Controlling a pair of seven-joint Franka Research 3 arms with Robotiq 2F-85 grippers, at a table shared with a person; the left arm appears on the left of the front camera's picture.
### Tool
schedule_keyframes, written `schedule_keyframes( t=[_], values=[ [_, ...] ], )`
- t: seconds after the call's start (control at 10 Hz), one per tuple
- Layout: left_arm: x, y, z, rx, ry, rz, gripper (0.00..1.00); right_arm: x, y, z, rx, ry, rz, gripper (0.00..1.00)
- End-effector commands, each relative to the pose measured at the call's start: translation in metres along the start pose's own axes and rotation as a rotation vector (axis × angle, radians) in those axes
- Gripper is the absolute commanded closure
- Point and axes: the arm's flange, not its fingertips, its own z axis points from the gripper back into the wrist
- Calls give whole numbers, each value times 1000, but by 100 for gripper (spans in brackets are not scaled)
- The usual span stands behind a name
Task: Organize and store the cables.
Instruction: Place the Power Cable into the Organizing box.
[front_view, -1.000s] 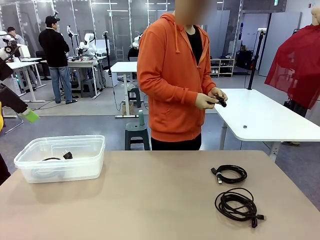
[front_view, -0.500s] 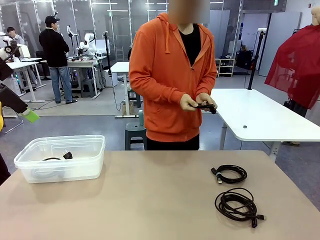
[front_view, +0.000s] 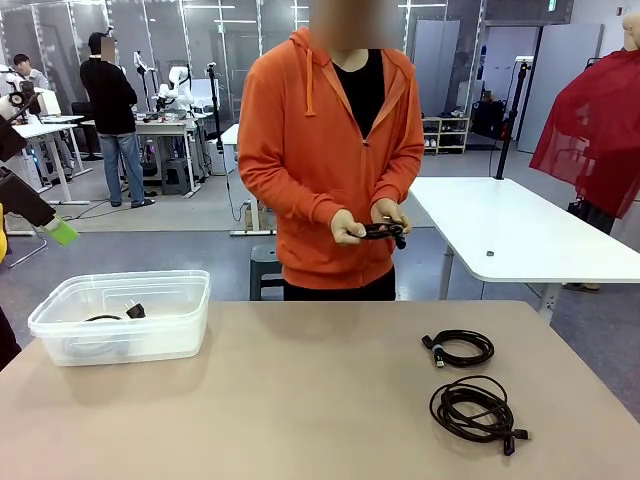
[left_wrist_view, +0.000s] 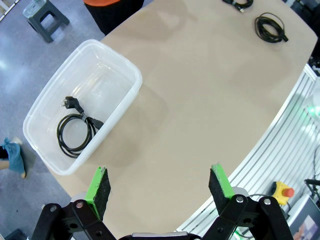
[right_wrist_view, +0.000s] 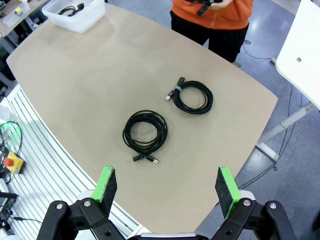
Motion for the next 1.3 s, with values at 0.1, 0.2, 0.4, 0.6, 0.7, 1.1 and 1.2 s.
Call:
schedule_keyframes(
  t=[0.1, 0.2, 0.4, 0.6, 0.7, 1.1, 1.2],
  values=[
    [-3, -3, 0, -2, -3, 6, 0, 0, 1, 0, 1, -7, 4, 0],
    [-3, -3, 0, -2, -3, 6, 0, 0, 1, 0, 1, -7, 4, 0],
    [-3, -3, 0, -2, -3, 6, 0, 0, 1, 0, 1, -7, 4, 0],
    [-3, -3, 0, -2, -3, 6, 0, 0, 1, 0, 1, -7, 4, 0],
    [-3, -3, 0, -2, -3, 6, 0, 0, 1, 0, 1, -7, 4, 0],
    [-3, -3, 0, -2, -3, 6, 0, 0, 1, 0, 1, -7, 4, 0],
    [-3, -3, 0, -2, -3, 6, 0, 0, 1, 0, 1, -7, 4, 0]
  ],
)
